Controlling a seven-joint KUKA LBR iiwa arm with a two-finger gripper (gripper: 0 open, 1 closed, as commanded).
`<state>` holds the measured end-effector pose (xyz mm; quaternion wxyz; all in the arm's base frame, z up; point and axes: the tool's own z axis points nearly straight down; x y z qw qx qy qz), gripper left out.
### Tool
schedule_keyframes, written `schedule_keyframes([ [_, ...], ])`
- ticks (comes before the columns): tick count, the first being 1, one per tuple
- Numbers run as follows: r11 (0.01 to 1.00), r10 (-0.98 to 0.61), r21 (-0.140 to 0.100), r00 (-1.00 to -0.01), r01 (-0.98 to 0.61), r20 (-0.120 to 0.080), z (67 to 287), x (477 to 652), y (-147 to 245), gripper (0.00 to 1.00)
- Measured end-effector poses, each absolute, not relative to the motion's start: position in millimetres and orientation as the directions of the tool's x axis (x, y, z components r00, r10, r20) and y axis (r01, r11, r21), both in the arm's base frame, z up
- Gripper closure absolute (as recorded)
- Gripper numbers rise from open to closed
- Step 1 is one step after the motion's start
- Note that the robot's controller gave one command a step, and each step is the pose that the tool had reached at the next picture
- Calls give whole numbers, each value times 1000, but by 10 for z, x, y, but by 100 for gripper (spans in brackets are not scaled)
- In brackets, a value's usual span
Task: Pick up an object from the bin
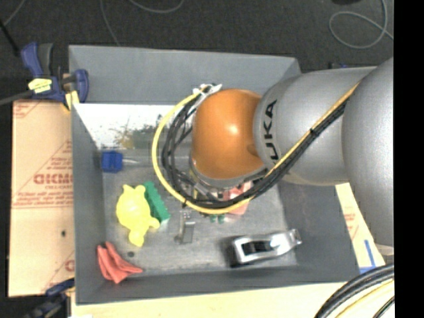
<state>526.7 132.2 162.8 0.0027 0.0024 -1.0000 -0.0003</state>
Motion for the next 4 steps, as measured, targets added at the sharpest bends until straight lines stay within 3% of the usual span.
schedule_keyframes([
  [1, 1000, -2, 2, -1000, -2, -2, 1673, 5283, 1316, 0],
  [3, 980, -200, 2, -980, -200, -7, 902, 5669, 1571, 0],
  [4, 967, -253, -1, -967, -253, -25, 710, 5696, 1604, 0],
])
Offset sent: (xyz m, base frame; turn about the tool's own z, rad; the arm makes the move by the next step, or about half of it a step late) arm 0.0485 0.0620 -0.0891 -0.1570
